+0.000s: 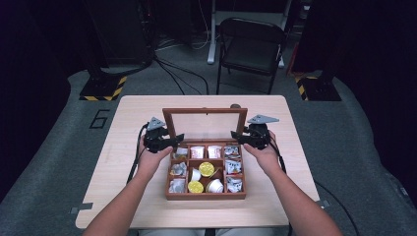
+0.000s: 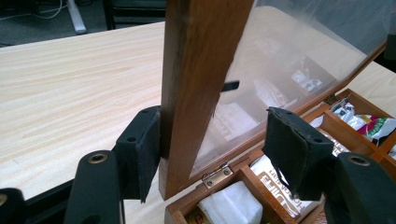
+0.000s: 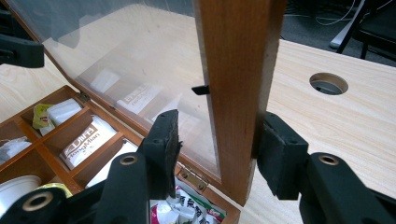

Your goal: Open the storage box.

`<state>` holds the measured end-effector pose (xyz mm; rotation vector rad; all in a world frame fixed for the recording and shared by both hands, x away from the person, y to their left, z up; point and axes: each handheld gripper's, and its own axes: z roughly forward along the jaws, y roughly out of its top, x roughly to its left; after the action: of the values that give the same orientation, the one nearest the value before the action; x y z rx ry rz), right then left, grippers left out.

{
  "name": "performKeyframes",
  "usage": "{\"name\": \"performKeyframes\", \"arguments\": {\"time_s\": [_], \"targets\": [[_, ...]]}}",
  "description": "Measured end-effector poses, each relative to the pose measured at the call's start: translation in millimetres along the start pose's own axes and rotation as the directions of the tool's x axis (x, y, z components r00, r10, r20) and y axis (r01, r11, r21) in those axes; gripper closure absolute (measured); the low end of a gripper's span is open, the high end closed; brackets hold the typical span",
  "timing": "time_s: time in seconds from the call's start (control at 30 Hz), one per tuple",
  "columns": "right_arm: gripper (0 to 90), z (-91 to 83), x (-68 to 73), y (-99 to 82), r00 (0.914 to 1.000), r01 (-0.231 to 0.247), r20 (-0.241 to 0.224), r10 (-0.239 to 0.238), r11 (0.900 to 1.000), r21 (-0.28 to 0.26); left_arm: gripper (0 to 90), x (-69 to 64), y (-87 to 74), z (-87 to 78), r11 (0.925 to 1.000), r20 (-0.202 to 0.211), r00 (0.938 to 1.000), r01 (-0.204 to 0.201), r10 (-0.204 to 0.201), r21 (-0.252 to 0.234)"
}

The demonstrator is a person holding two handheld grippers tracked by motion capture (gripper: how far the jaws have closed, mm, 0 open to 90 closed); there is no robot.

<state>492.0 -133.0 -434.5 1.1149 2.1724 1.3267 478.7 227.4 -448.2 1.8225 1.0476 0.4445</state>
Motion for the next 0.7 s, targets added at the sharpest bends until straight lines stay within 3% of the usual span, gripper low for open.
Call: {"name": "performKeyframes", "arguments": {"time_s": [0.37,0.47,0.7], "targets": [[50.7,6.3,-1.9,-3.8,0.9999,-0.006,0.01,0.006,0.9997,0.022,39.4,4.1,-4.3,8.7,0.9995,0.013,0.9994,0.033,-0.033,0.003],[50.0,8.0,-2.2,-4.2,0.9999,-0.012,0.01,0.012,0.9997,0.02,41.5,5.5,-5.1,9.5,0.998,0.02,0.9978,0.063,-0.062,-0.009],[49.5,10.9,-3.6,-5.9,0.9997,-0.023,0.01,0.022,0.9995,0.023,42.1,7.6,-5.9,11.2,0.9984,0.02,0.9982,0.057,-0.057,-0.002]]}}
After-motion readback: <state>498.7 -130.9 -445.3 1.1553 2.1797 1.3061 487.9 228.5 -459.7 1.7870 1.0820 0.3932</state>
